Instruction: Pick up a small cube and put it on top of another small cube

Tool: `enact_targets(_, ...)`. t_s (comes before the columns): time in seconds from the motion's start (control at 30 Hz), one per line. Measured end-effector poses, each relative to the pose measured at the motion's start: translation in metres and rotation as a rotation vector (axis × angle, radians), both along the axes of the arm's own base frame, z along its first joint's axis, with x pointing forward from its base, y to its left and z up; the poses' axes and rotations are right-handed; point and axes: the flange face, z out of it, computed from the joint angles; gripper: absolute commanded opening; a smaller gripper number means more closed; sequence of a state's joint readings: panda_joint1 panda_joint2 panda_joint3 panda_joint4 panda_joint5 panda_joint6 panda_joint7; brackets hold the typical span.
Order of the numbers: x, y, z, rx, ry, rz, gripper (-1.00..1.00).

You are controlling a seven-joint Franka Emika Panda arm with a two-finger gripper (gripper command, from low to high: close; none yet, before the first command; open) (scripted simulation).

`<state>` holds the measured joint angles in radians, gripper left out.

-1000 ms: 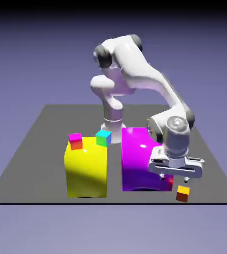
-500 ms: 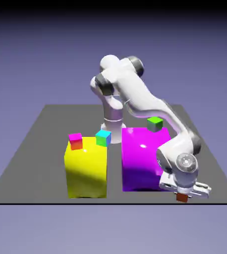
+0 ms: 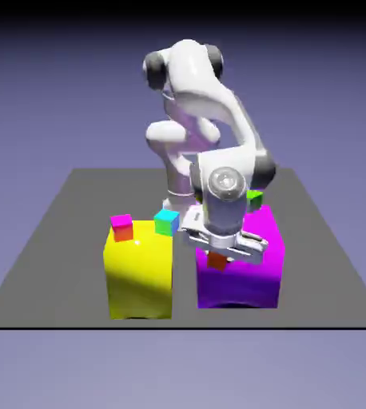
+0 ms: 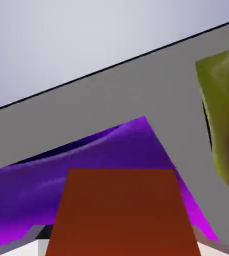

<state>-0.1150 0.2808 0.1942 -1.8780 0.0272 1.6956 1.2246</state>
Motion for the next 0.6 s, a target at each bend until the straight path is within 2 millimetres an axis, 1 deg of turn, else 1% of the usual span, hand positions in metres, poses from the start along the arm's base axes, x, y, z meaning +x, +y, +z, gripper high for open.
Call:
enact_targets(0.1, -0.021, -0.042, 0.038, 0.026, 0.001, -0.014, -1.0)
enact_targets(0.17, -0.039, -0.073, 0.063, 0.054, -0.002, -0.035, -1.0)
enact_targets(0.27, -0.071, -0.11, 0.098, 0.111, -0.013, -0.052, -1.0)
enact_targets(0.3, -0.078, -0.121, 0.104, 0.123, -0.017, -0.065, -1.0)
enact_targets(0.33, -0.078, -0.121, 0.104, 0.123, -0.017, -0.065, -1.0)
enact_targets(0.4, -0.083, -0.098, 0.079, 0.124, -0.014, -0.024, -1.0)
enact_targets(0.43, -0.087, -0.1, 0.066, 0.124, -0.015, -0.031, -1.0)
enact_targets(0.47, -0.093, -0.107, 0.054, 0.124, -0.016, -0.05, -1.0)
enact_targets(0.5, -0.098, -0.105, 0.041, 0.124, -0.016, -0.049, -1.0)
enact_targets(0.53, -0.098, -0.098, 0.04, 0.124, -0.015, -0.035, 1.0)
enact_targets(0.6, -0.099, -0.104, 0.04, 0.122, -0.015, -0.046, 1.0)
